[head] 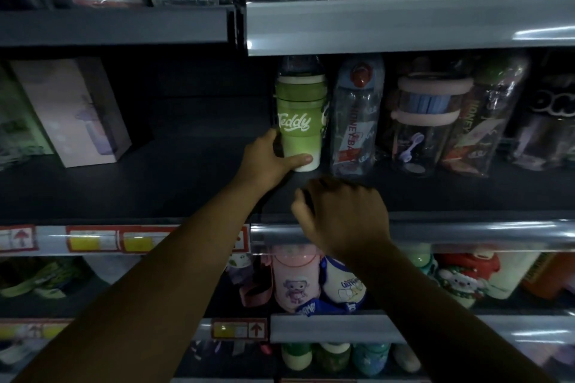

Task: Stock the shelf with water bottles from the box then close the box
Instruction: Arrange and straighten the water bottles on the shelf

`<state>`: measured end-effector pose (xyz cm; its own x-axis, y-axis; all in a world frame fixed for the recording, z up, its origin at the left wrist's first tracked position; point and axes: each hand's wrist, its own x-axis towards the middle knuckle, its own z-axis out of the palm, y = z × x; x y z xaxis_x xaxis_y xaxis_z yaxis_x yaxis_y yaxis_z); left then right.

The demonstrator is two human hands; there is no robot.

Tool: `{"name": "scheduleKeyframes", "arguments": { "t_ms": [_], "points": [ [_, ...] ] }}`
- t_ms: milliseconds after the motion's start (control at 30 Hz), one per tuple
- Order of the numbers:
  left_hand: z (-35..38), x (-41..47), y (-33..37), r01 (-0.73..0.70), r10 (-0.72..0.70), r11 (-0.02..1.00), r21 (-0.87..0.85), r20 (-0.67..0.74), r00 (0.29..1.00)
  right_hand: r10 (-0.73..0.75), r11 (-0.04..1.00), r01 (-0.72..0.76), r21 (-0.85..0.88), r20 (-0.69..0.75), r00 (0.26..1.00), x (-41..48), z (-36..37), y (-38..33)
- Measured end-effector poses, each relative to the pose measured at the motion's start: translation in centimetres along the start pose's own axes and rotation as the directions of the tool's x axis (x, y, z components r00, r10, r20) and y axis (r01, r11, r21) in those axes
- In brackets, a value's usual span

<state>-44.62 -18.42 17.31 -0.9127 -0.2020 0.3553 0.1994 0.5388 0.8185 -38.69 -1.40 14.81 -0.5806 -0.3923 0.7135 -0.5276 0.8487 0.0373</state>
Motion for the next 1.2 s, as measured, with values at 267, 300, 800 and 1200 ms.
{"name": "scheduleKeyframes", "arguments": {
  "t_ms": [267,300,800,1200],
  "points": [
    [-2.2,-1.1,1.7,0.047,-0.078,0.972,0.229,0.13,0.988,0.005,1.0,-0.006,0.018,0.039,0.999,0.0,-0.4,0.1],
    [-2.4,-1.5,1.8,0.048,-0.069,0.975,0.219,0.09,0.994,0.003,0.999,-0.004,0.033,0.046,0.999,0.0,-0.5,0.1],
    [4.2,-6.7,6.5,-0.161,0.155,0.956,0.245,0.044,0.987,0.125,0.989,-0.122,0.081,-0.033,0.992,-0.1,-3.4,9.0],
    [10.2,-3.3,8.2,0.053,-0.016,0.968,0.244,-0.154,0.988,0.149,0.987,-0.133,0.091,-0.205,0.967,-1.0,-1.6,10.5]
  ]
}}
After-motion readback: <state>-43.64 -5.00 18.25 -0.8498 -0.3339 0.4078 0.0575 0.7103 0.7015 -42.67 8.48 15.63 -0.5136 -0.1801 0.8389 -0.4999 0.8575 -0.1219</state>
